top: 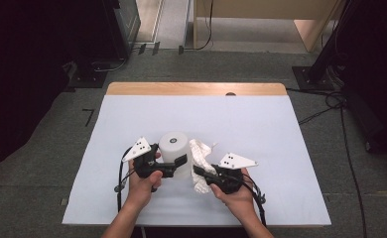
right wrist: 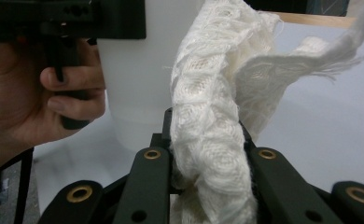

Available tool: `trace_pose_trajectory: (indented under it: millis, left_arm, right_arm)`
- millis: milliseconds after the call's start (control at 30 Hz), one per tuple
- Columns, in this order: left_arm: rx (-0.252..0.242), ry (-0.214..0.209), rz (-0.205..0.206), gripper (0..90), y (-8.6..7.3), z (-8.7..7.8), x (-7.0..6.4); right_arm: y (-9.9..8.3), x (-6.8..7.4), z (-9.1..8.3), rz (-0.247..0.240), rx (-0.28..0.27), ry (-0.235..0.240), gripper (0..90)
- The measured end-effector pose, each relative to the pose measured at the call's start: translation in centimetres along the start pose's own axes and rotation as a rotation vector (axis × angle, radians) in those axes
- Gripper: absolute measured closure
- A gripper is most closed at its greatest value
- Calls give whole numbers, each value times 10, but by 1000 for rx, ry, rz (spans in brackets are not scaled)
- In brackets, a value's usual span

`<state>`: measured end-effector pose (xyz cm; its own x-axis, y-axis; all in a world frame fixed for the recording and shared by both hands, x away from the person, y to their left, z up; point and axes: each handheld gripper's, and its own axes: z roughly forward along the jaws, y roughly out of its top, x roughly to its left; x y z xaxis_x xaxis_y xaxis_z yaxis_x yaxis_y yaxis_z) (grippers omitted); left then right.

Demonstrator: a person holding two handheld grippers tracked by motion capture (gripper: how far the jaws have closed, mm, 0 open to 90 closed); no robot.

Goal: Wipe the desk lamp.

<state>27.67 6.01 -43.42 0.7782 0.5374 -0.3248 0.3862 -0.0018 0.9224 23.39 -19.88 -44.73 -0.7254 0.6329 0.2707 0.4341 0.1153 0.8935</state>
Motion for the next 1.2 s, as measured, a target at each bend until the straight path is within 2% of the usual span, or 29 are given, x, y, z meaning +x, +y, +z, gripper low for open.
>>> trace_pose_trajectory:
  millis: [267, 333, 400, 467, 600, 700, 800, 933, 1067, 1133, 1200]
  left_arm:
    - [126, -136, 94, 84, -11, 20, -19]
    - [163, -143, 123, 84, -14, 24, -23]
    - [195, -133, 151, 84, -17, 28, -26]
    - [212, -135, 161, 84, -19, 30, -27]
    - [195, -136, 164, 84, -18, 29, -27]
    - [136, -138, 150, 85, -13, 23, -26]
    - [71, -97, 147, 84, -8, 15, -24]
    - [14, -50, 113, 84, -4, 8, -17]
    - [1, 3, 81, 84, -2, 4, -10]
    - [10, 3, 77, 84, -4, 5, -8]
    - [38, -21, 85, 84, -6, 9, -10]
  right_arm:
    - [8, -16, -20, 40, -67, -69, 764]
    - [11, -18, -25, 31, -86, -82, 764]
    - [14, -19, -30, 24, -98, -88, 764]
    - [17, -20, -33, 22, -109, -86, 764]
    - [18, -19, -36, 11, -119, -78, 764]
    - [14, -20, -30, 12, -94, -75, 764]
    - [7, -20, -20, 27, -52, -70, 764]
    - [0, -14, -6, 32, 8, -38, 762]
    - [-4, -9, 2, 32, 39, -5, 761]
    - [-4, -9, 2, 38, 37, 1, 760]
    - [-3, -11, 0, 46, 27, -4, 761]
